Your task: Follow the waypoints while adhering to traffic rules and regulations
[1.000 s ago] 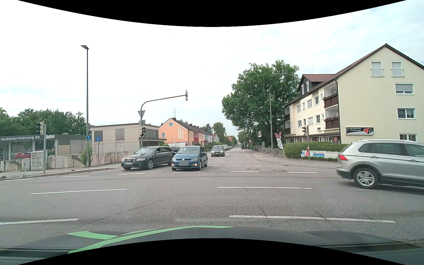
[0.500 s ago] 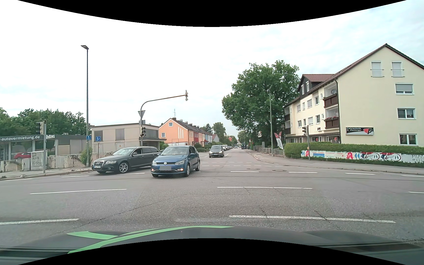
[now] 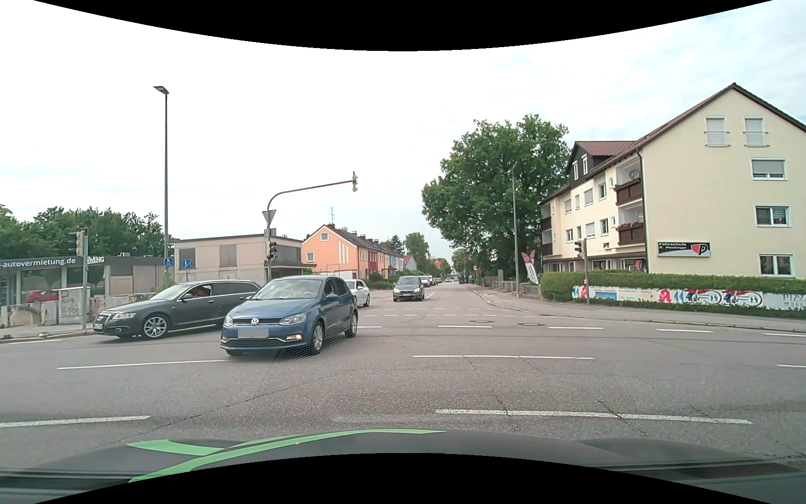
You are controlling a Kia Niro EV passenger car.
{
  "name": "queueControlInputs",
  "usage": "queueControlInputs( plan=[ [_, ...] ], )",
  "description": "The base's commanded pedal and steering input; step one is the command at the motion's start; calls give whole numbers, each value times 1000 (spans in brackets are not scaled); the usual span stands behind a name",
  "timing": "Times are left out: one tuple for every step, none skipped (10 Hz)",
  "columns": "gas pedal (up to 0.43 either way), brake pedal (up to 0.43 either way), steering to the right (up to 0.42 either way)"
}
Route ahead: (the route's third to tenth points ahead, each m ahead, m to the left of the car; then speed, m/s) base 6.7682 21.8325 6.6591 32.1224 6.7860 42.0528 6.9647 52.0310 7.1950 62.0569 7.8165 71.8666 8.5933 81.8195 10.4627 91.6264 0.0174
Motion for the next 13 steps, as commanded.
queueControlInputs(
  plan=[
    [0, 189, -100],
    [0, 189, -100],
    [0, 183, -100],
    [0, 189, -100],
    [0, 189, -100],
    [0, 189, -100],
    [0, 189, -100],
    [0, 189, -100],
    [0, 189, -100],
    [0, 195, -100],
    [0, 189, -100],
    [0, 189, -100],
    [0, 189, -100]
  ],
)
